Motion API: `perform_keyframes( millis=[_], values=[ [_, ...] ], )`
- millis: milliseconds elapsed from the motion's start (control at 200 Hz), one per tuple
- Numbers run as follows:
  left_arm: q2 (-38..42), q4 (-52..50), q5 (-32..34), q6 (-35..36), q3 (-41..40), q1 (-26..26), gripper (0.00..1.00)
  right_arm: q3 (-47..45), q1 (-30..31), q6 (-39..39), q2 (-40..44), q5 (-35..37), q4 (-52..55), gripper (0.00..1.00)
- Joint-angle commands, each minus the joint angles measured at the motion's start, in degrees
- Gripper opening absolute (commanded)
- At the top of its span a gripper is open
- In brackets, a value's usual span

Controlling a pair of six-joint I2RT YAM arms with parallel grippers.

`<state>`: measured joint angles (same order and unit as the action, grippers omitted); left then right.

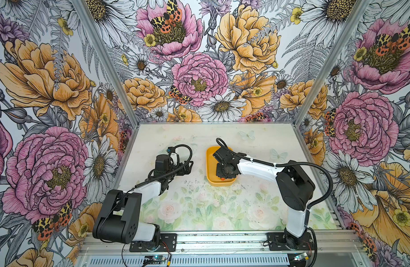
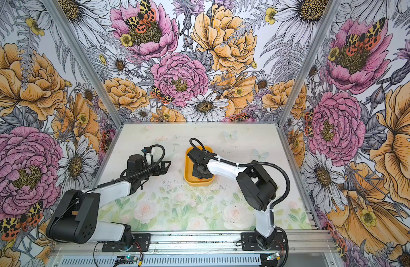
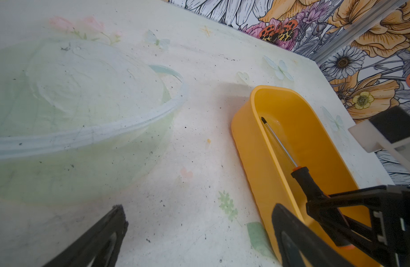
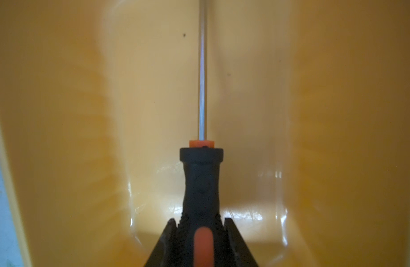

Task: Put the screwdriver in the bin
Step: Place the screwdriver into the bin.

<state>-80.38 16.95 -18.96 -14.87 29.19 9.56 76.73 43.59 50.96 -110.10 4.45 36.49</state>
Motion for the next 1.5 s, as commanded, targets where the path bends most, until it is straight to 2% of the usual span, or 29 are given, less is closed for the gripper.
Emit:
perform_keyframes(
  millis=[0, 1036, 1496],
  values=[
    [-0.6, 1.6, -0.7, -0.1, -0.5, -0.3, 0.99, 2.2, 0.4, -1.2, -1.4, 0.2, 0.1, 0.0],
    [-1.2, 1.6, -1.0, -0.2, -0.1, -0.4, 0.99, 3.5, 0.5, -1.8, -5.3, 1.5, 2.5, 0.0],
    [-1.0, 1.6, -1.0, -0.5, -0.2, -0.4, 0.99, 3.5, 0.5, -2.7, -5.7, 1.9, 3.1, 0.13]
  ],
)
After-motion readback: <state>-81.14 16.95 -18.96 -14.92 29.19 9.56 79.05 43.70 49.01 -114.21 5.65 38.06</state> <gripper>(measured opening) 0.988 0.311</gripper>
